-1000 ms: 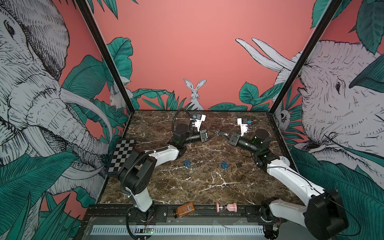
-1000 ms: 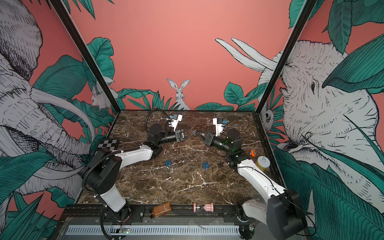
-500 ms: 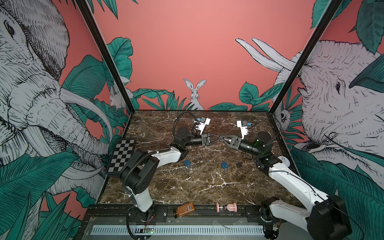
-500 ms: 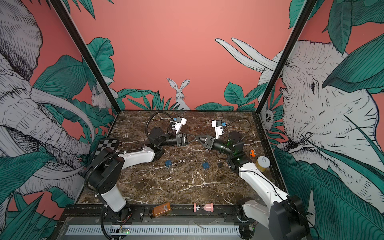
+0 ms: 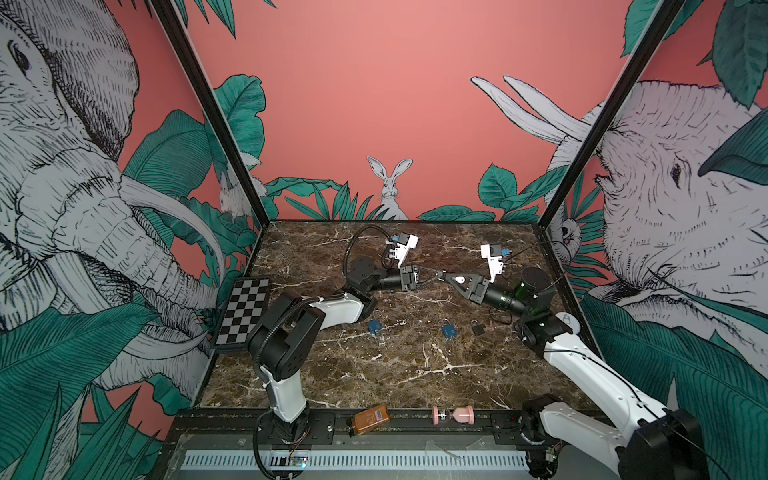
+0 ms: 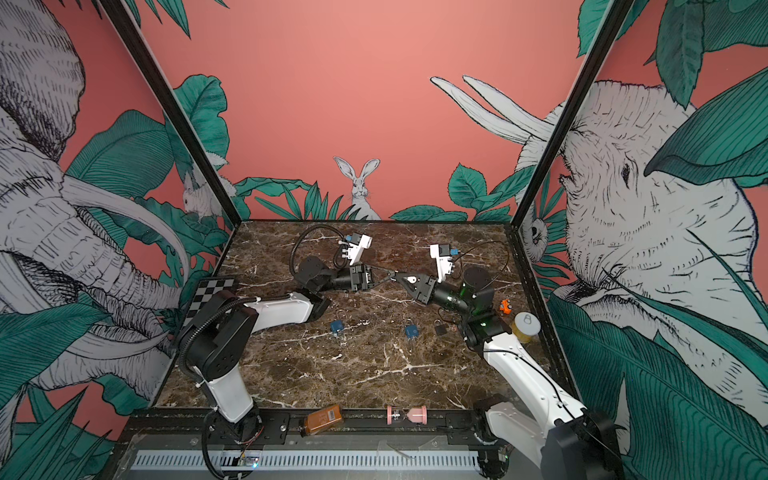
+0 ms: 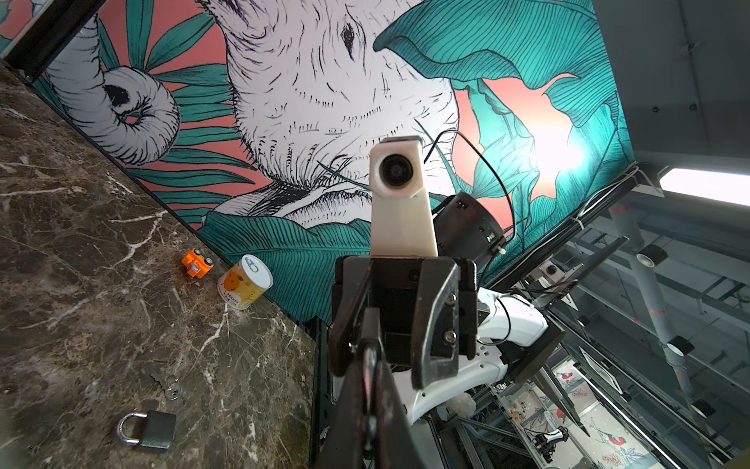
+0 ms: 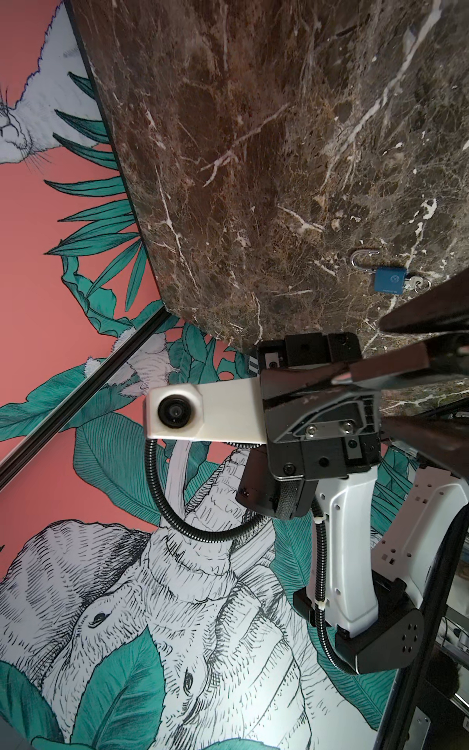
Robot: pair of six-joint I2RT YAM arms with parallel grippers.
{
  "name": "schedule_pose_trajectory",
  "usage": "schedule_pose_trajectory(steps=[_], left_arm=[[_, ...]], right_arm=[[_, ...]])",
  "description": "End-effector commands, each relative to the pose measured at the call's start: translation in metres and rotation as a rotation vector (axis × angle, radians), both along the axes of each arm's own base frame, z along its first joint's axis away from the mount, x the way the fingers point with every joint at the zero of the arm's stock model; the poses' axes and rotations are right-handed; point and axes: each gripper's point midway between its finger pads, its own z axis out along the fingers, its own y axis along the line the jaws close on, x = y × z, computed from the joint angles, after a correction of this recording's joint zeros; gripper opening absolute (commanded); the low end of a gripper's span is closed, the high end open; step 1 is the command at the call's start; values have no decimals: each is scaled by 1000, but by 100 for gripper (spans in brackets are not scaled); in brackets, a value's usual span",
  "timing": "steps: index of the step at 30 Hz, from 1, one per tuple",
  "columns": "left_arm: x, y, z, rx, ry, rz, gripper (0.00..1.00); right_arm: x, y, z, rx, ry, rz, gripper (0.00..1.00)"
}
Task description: Lock with the key
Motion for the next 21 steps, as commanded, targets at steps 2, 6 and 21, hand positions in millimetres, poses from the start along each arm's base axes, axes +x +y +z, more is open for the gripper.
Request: schedule_pose_trajectory(steps=[2,6,21], left_arm=[[-6,6,15,-36,-55,-4,0],[-6,5,16,-38,-51,-11,0],[-16,8,23,-36,-79,-63,11]], right_arm=[[-6,-3,14,11,-61,4,30],[-6,-4,14,14,-65,2,20],[-10,-9,25,55,-90,19,0]])
